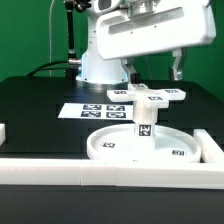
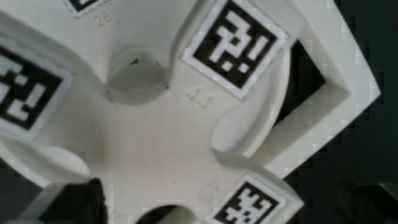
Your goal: Assemble round table
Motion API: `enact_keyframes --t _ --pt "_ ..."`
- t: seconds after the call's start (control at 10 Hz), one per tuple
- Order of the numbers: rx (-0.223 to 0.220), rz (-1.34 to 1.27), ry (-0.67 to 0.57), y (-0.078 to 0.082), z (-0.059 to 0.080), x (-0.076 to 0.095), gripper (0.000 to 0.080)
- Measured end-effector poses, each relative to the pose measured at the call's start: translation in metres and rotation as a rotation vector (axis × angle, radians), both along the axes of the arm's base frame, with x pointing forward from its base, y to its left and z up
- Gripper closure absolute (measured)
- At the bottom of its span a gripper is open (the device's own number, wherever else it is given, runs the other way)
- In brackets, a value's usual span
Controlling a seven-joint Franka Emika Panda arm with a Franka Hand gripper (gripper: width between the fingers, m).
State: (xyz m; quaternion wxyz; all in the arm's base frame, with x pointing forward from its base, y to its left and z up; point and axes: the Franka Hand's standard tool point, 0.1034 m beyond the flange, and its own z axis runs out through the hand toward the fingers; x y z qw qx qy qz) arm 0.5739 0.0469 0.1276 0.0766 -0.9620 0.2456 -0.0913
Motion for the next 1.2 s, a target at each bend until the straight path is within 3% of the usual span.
enact_keyframes --t 0.3,0.7,0.8,1.2 --pt "-0.095 0.342 0.023 0.011 -0.001 -0.004 0.0151" --pt "-0.143 0.572 0.003 0.007 -0.002 -0.003 0.0151" --pt "-0.169 0.73 0.009 0.004 -0.001 -0.004 0.0151" --pt "-0.157 0.834 0.045 0.001 0.002 -0.003 0.0151"
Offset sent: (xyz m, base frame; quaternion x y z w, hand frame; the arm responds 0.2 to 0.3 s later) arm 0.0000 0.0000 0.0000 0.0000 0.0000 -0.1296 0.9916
